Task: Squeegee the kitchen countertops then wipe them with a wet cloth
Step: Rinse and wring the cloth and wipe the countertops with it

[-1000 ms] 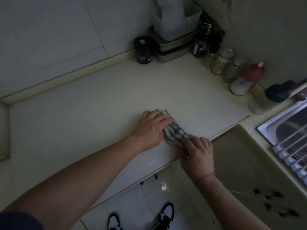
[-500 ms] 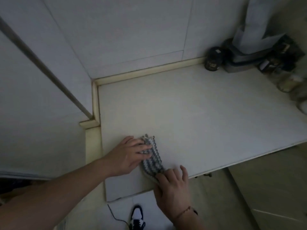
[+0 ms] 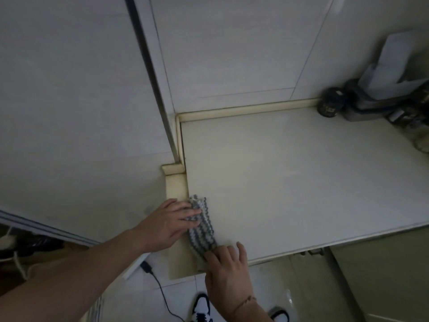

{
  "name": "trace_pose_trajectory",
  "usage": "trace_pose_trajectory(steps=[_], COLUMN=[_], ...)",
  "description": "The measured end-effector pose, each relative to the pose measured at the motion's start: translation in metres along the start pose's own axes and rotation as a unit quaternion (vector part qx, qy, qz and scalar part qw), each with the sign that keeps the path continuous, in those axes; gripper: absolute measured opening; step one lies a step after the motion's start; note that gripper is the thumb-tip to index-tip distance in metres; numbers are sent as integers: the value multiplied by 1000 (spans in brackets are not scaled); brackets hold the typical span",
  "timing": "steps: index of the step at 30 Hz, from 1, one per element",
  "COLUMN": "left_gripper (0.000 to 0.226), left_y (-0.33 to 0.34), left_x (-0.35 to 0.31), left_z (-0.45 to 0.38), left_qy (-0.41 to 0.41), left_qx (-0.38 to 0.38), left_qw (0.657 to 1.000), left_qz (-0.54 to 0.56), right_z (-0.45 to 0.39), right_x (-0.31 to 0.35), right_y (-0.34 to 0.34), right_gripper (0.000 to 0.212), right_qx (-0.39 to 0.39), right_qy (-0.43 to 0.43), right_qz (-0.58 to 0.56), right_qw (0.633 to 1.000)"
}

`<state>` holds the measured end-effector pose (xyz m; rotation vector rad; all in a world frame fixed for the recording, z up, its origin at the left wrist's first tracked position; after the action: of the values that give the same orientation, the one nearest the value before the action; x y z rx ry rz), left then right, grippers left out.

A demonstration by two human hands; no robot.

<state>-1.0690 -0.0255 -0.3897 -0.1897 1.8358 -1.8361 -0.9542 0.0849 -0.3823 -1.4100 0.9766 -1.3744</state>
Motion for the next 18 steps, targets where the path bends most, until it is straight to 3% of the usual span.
trace_pose_trajectory(steps=[3, 6, 8, 10, 12, 14, 16, 17, 18], left_gripper=[31, 28, 24, 23, 21, 24, 45, 56, 65], left_y=[-1, -5, -12, -19, -18, -15, 0, 3, 3], left_x=[3, 3, 0, 1, 3, -1, -22, -38, -51], left_z=[11, 18, 20, 19, 14, 5, -8, -13, -16], left_qy=[-6, -28, -41, -102, -184, -230, -214, -192, -173], left_qx=[-19, -36, -56, -72, -80, -77, -5, 29, 47], left_qw=[1000, 998, 992, 960, 864, 751, 583, 493, 425], left_qz=[13, 53, 103, 251, 462, 615, 784, 848, 887], right_z=[-2, -14, -26, -43, -63, -81, -93, -95, -93], right_x=[12, 11, -10, -35, -47, -55, -61, -63, -60], right_y=[0, -24, -54, -77, -83, -95, -110, -118, -126], right_gripper=[27, 12, 10, 8, 14, 15, 13, 12, 11], right_qx=[19, 16, -28, -51, -5, 17, 2, -16, -35], right_qy=[-19, -47, -3, 71, 117, 125, 125, 119, 106], right_qz=[-18, -129, -225, -363, -479, -507, -479, -437, -384], right_qw=[999, 990, 974, 928, 870, 853, 869, 891, 917])
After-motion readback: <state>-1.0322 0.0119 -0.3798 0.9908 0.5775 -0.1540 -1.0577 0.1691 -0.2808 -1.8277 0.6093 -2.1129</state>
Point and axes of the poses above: each hand's wrist, its own z-axis away from the middle knuckle, its own y-axis out of the palm, x = y × z, the point moved 9 cm from there along -z, towards the middle knuckle, and after that the axes turned 10 degrees about x, right-handed, at the moved point
